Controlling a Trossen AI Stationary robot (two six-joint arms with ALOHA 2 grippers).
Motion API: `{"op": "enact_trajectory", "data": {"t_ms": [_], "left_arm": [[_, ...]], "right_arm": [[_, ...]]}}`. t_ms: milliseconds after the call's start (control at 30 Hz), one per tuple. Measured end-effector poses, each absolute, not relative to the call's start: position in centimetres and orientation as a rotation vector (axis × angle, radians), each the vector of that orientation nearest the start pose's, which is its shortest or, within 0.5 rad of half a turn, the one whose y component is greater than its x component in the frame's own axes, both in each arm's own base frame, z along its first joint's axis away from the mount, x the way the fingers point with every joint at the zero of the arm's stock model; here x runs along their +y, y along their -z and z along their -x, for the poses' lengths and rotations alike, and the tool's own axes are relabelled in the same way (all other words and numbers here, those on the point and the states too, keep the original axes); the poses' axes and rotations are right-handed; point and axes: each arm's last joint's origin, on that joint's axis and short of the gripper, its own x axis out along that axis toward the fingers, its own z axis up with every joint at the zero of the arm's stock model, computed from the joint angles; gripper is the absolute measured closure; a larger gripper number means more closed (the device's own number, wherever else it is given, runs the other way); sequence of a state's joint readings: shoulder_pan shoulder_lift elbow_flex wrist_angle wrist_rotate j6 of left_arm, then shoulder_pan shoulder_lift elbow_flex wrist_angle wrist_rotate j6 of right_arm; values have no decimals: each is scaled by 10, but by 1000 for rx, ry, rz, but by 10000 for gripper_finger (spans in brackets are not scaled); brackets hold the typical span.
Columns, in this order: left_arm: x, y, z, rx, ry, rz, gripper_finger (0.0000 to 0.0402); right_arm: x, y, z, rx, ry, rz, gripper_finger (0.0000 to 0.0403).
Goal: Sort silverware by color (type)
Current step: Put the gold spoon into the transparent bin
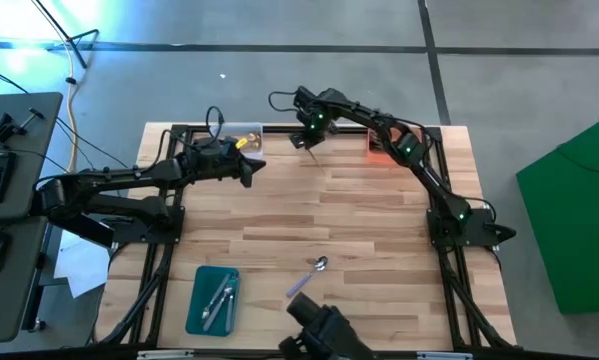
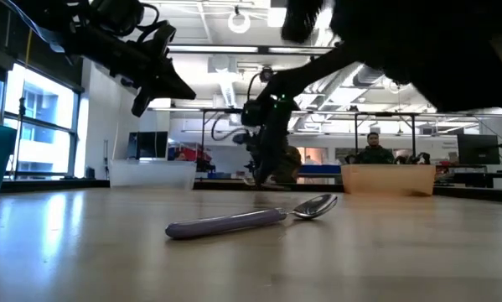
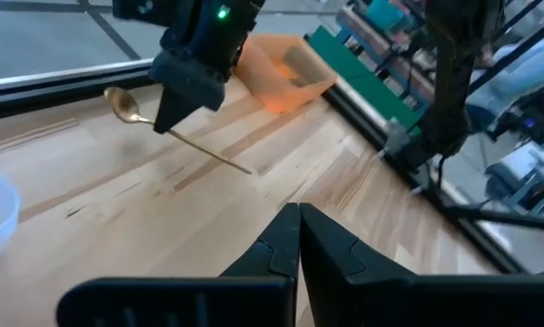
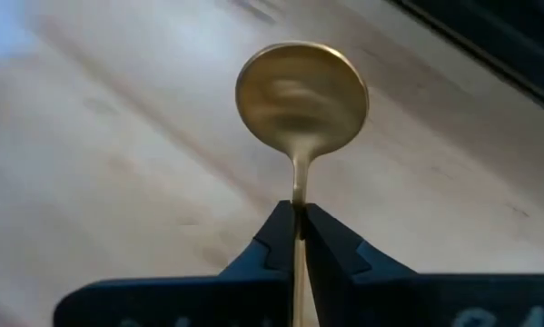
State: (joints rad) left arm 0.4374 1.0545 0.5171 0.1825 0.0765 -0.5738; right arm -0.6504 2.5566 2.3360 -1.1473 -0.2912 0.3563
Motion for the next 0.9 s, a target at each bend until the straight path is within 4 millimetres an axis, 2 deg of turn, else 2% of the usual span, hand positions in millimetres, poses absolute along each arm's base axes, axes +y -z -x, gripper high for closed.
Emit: {"op": "enact_trajectory", "data": {"t_ms": [167, 400, 567, 700, 900], "left_arm": [[92, -232, -204, 161, -414, 686, 380], [93, -242, -206, 51, -382, 709, 325], [96, -253, -208, -87, -392, 688, 273], [99, -265, -213, -165, -411, 689, 238], [105, -278, -215, -228, -521, 643, 212]], "right_arm": [[-303, -205, -411, 1029, 446, -894, 401], [-286, -309, -406, 675, 386, -774, 402], [-264, -367, -407, 432, 327, -726, 402], [-246, -385, -418, 325, 271, -703, 402], [-225, -393, -433, 267, 190, -701, 403]]}}
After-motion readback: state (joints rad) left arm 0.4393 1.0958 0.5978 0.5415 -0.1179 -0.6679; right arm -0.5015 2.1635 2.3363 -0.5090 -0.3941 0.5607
